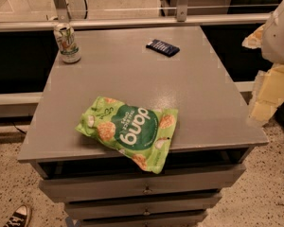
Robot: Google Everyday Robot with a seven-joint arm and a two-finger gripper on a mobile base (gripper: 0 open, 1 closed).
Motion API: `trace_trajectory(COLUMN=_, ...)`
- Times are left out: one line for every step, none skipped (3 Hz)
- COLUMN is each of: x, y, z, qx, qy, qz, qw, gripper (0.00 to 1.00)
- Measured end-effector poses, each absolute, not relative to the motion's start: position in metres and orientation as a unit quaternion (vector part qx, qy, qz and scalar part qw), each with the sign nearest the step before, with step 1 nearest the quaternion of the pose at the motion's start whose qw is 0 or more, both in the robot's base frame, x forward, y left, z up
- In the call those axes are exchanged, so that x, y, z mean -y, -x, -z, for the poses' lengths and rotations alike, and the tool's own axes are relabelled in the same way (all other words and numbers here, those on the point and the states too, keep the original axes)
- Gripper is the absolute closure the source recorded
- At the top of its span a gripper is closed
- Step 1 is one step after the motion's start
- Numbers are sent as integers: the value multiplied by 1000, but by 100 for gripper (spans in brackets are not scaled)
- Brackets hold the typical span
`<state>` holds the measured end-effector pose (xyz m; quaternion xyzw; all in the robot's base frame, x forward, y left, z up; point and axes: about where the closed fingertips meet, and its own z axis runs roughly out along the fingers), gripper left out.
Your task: Move rxbar blueberry near green rice chip bag
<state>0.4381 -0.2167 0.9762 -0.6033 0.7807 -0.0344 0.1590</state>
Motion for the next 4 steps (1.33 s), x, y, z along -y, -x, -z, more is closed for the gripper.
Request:
trace_trajectory(x=217, y=-438, z=-976, qx=-781, qy=603, qz=34, qw=159, gripper=0)
trace_trajectory(x=207, y=-493, z=-969, qx=-786, qy=585, qz=33, qw=198, gripper=0)
trace_trajectory(x=195, y=-549, z=-959, qx=-787, qy=574, qz=26, qw=225, gripper=0)
trace_trajectory(x=183, y=-604, z=-944, qx=-794, qy=545, qz=-8, qw=268, gripper=0)
